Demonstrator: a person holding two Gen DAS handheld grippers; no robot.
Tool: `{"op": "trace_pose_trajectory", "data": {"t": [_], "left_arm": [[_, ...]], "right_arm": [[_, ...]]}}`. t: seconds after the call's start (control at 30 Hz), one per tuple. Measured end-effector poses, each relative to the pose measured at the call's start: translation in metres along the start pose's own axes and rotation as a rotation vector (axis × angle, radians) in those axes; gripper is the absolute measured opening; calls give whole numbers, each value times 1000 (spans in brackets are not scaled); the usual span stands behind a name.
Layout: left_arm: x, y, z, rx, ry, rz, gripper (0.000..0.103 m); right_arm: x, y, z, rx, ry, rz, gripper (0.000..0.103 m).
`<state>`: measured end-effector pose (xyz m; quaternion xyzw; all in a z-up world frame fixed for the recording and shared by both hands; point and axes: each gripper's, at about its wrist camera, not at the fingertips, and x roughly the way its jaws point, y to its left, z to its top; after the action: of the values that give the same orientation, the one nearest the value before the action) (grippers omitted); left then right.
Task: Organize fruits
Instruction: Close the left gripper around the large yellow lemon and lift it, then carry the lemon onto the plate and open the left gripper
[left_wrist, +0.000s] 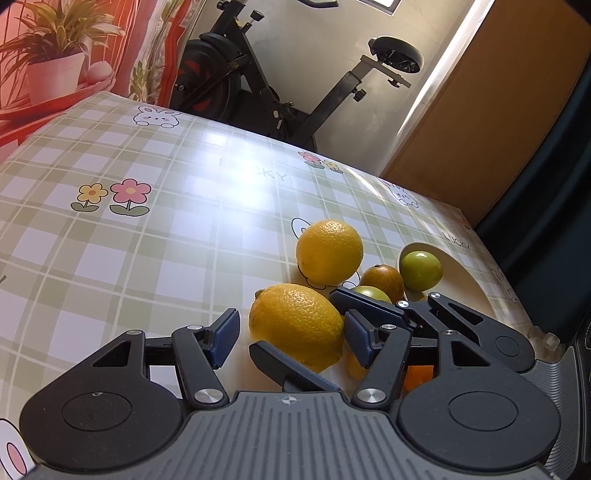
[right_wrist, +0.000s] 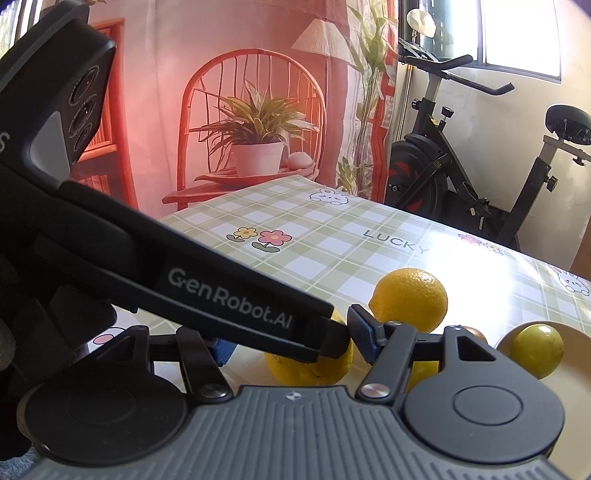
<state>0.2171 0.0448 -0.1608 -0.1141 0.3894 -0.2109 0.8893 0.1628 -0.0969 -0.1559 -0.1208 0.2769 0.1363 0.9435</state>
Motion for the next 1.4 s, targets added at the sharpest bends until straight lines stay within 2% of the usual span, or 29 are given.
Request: {"op": "trace_pose_trajectory", "data": {"t": [0.23,0.33,0.5,0.67,0.77,0.83,0.87,1.1,1.4], "left_arm": [[0,1,0,-7,-7,5,70],[-1,1,-1,-10,-12,5,70],[0,1,-4,-7,-10,3,71],[1,-1,-5,-5,-4,0,71],[1,-2,-9,-2,3,-10,69],[0,-4,-12,2,6,-14,66],[-1,-5,-13,2,8,-22,60],[-9,-20,-15,11,-5,0,61],[-10,-61,0,95,-27,3,60]], "right_arm": [[6,-6,-1,36,36,-20,64],[8,-6,-2,40,50,-8,59],[11,-7,-2,47,57,-9,59],[17,-4,-3,45,87,-21,59],[17,2,-5,0,95,-50,59],[16,2,-7,7,94,-51,58],[14,1,-8,20,93,-43,58],[4,2,-12,39,86,-27,58],[-25,-22,-9,148,-5,-35,58]]}}
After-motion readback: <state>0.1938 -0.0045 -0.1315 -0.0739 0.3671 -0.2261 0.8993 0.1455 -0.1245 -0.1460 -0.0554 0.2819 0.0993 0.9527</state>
